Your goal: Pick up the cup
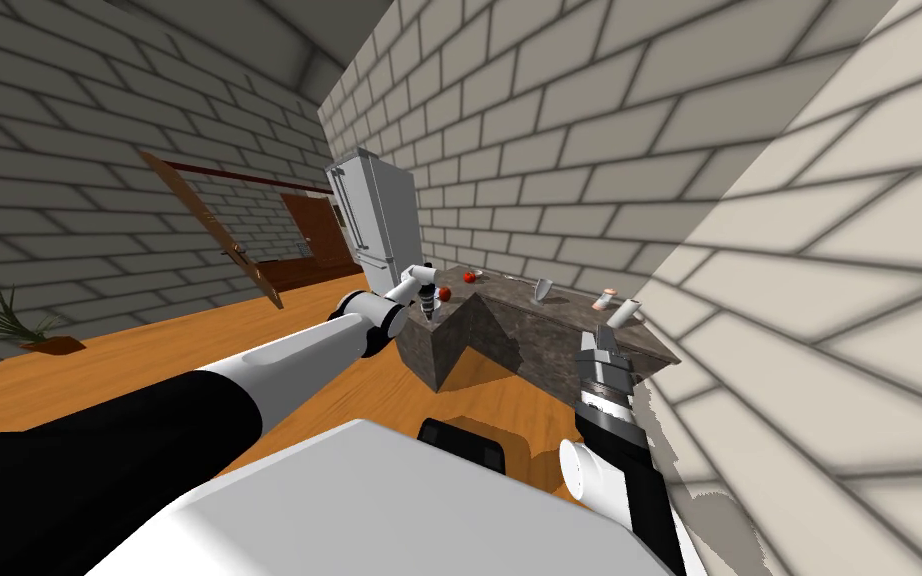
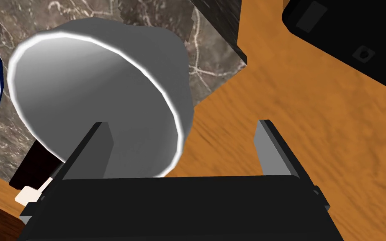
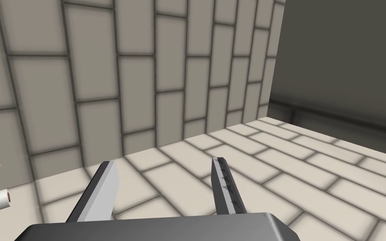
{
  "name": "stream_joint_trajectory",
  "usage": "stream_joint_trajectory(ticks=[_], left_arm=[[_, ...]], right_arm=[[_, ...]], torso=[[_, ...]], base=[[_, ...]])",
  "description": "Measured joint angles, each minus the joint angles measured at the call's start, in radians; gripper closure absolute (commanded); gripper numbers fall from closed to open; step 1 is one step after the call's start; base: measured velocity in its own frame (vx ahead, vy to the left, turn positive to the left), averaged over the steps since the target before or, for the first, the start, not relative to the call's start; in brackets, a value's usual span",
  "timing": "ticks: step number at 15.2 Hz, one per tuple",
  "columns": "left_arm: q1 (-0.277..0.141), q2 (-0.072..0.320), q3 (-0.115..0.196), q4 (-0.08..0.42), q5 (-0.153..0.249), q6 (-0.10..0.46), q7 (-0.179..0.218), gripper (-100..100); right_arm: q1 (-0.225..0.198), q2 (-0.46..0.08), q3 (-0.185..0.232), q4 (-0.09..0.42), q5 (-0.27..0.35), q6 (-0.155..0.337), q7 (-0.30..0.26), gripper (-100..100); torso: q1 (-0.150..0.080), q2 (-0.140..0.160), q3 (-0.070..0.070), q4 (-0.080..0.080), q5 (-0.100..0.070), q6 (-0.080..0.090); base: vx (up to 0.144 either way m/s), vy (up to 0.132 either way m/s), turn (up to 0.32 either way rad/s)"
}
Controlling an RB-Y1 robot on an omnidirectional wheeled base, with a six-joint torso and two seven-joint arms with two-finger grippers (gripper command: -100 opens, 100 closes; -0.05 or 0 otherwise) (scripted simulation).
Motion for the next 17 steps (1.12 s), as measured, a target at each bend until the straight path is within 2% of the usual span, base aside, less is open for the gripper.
stream_joint_trajectory(ticks=[1,2,4,6,8,9,15,17], left_arm=[[0.014,-0.002,0.001,-0.029,0.001,0.026,0.005,-100],[0.008,-0.002,0.001,-0.019,0.002,0.039,0.008,-100],[-0.005,-0.002,0.001,0.006,0.003,0.036,0.007,-100],[0.019,-0.007,0.002,-0.012,0.001,0.029,0.008,-100],[0.028,-0.010,0.003,-0.004,0.000,0.010,0.005,-100],[0.031,-0.010,0.003,-0.005,0.000,0.007,0.004,100],[0.031,-0.011,0.004,0.000,0.001,0.006,0.003,100],[0.003,-0.008,0.001,0.016,0.001,0.016,0.007,100]], right_arm=[[0.000,0.000,0.000,0.000,0.000,0.000,0.000,0],[0.000,0.000,0.000,0.000,0.000,0.000,0.000,0],[0.000,0.000,0.000,0.000,0.000,0.000,0.000,0],[0.000,0.000,0.000,0.000,0.000,0.000,0.000,0],[0.000,0.000,0.000,0.000,0.000,0.000,0.000,0],[0.000,0.000,0.000,0.000,0.000,0.000,0.000,0],[0.000,0.000,0.000,0.000,0.000,0.000,0.000,0],[0.000,0.000,0.000,0.000,0.000,0.000,0.000,0]], torso=[[0.000,0.000,0.000,0.000,0.000,0.000],[0.001,0.001,0.000,0.000,0.000,0.000],[0.002,0.002,0.001,0.001,0.000,0.000],[0.002,0.003,0.002,0.001,0.001,0.000],[0.002,0.004,0.002,0.001,0.001,0.000],[0.002,0.004,0.002,0.001,0.000,0.000],[0.003,0.004,0.002,0.000,0.001,0.000],[0.003,0.003,0.002,0.001,0.001,0.000]], base=[[0.045,-0.010,0.006],[0.027,-0.002,0.001],[0.013,-0.001,0.004],[0.013,-0.005,0.009],[0.008,-0.004,0.004],[0.000,0.000,0.000],[-0.002,0.000,-0.001],[-0.015,0.005,-0.012]])
